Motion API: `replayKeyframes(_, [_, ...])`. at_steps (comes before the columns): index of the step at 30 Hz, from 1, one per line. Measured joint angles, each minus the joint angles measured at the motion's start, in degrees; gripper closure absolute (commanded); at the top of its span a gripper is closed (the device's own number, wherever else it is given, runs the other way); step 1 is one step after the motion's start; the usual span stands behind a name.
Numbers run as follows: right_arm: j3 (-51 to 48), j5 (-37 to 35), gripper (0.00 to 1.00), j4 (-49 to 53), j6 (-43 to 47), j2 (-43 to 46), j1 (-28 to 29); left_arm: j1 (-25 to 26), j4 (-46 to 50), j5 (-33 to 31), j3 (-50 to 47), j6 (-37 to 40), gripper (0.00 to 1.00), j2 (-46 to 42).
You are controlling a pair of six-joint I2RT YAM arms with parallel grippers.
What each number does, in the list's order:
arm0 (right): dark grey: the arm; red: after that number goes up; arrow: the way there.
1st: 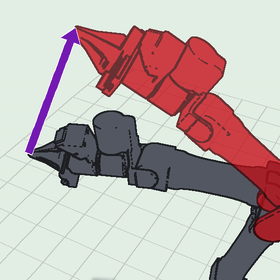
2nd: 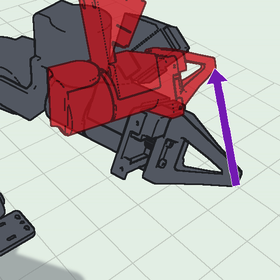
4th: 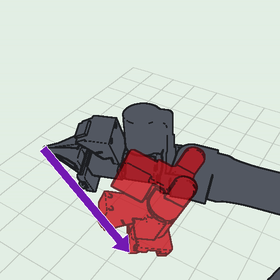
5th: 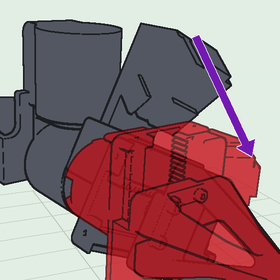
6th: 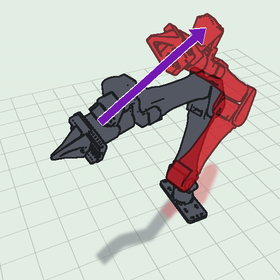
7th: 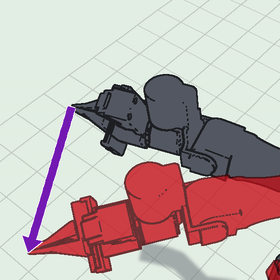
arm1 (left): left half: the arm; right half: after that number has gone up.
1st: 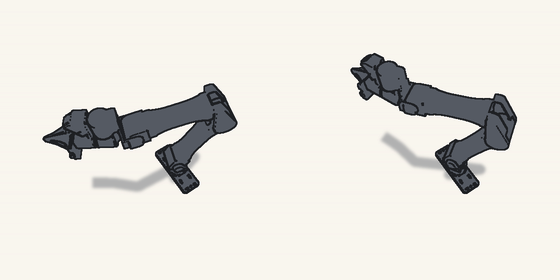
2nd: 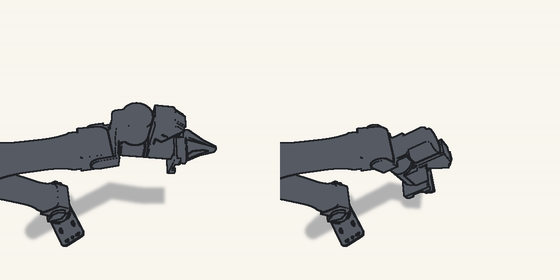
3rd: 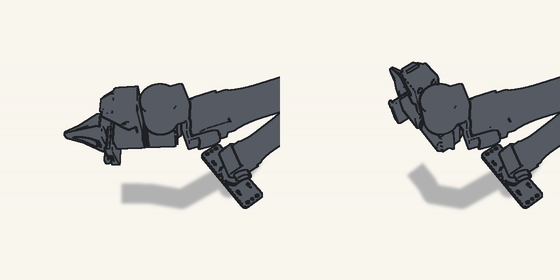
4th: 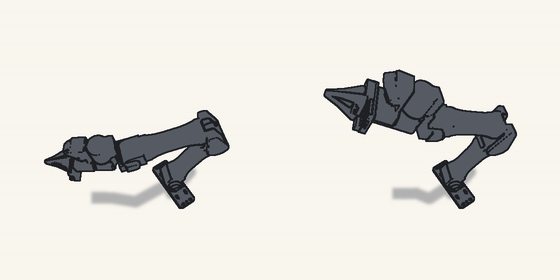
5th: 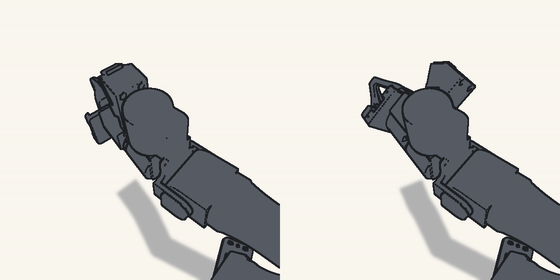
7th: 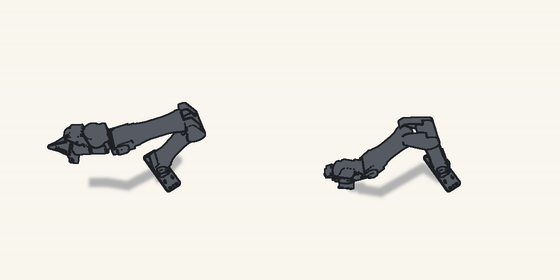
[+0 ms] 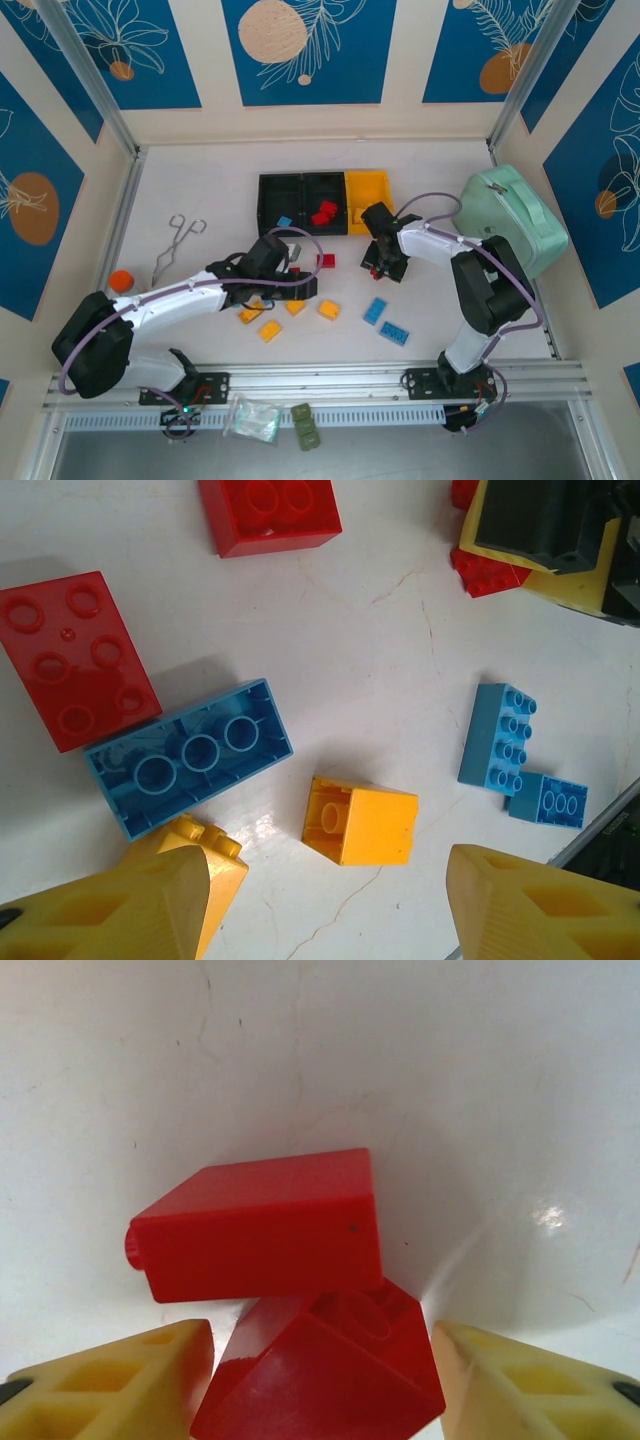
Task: Sort the legos into containers by color
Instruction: Pick up the lego from the center of the table.
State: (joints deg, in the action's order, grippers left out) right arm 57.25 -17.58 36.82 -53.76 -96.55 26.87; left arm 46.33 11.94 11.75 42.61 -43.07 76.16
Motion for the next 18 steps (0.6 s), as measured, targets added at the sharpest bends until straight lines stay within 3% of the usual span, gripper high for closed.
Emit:
replayKeyframes(7, [-3.3, 0.0, 0.68, -0.6, -0.4, 2.9, 0.1, 0.0, -0.7, 0.0, -0.3, 0.0, 0.36, 0.0])
replayKeyframes(18, [-4.7, -0.7, 0.72, 2.8, 0.2, 10.4, 2.3, 0.1, -1.7, -0.2, -0.4, -0.2, 0.36, 0.0])
